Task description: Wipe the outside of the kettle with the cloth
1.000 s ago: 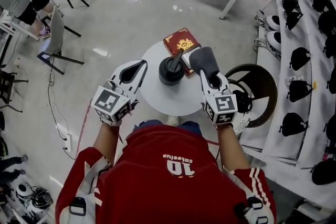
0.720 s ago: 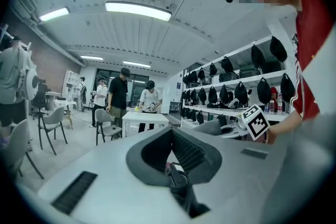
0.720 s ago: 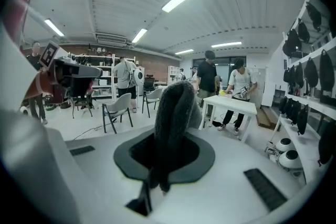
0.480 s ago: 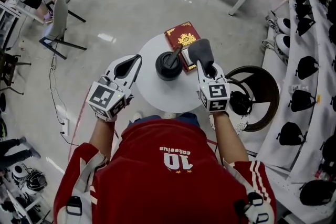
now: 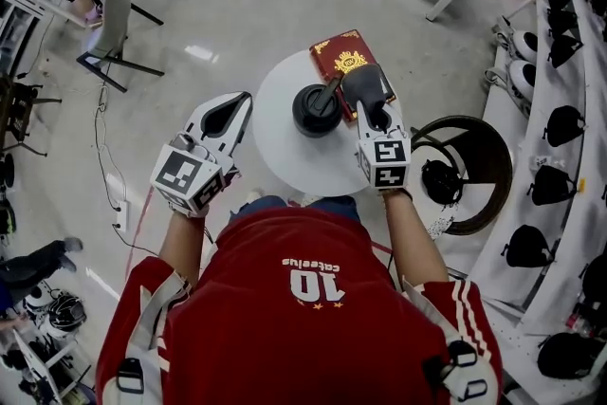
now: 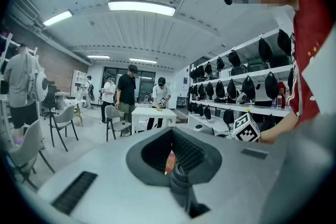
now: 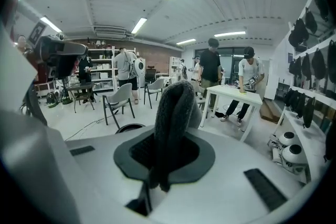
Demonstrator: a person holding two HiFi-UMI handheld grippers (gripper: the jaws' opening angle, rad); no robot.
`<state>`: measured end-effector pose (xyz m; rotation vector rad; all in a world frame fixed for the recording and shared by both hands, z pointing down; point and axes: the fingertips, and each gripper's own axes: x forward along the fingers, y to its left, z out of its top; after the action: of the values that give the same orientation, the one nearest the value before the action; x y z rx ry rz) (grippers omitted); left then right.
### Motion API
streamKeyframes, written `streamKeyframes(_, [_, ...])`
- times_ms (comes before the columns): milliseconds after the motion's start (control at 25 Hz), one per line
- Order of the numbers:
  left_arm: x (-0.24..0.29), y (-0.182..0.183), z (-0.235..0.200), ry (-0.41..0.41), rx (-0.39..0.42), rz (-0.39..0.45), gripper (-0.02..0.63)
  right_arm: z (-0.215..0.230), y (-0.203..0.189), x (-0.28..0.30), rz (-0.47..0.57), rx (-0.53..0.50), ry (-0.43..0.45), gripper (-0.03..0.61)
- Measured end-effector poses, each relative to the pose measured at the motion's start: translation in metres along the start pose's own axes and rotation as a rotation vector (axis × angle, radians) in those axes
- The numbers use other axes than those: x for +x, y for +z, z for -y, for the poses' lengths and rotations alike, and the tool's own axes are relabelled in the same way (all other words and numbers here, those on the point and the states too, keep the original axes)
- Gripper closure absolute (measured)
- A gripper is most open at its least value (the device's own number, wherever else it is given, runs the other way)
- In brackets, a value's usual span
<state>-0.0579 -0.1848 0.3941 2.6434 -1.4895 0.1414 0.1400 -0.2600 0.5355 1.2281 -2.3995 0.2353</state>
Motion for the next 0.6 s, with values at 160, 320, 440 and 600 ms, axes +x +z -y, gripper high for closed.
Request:
streamKeyframes(160, [-0.009, 0.0, -0.009, 0.006, -0.001, -0.006, 0.607, -0.009, -0.003, 0.01, -0.016, 0.001, 0.0, 0.532])
streamKeyframes(320, [-0.02, 0.0, -0.02, 0.014, -0.006, -0.009, 0.609, -0.024, -0.004, 0.02, -0.029, -0.001, 0.012, 0.532])
streamKeyframes(440, [-0.025, -0.001, -0.027, 0.017, -0.011, -0.01, 0.609, -0.034, -0.003, 0.025, -0.036, 0.0, 0.022, 0.532])
streamKeyframes(600, [-0.034, -0.002, -0.033, 0.021, -0.017, -0.016, 0.609, -0.048, -0.003, 0.031, -0.043, -0.001, 0.04, 0.532])
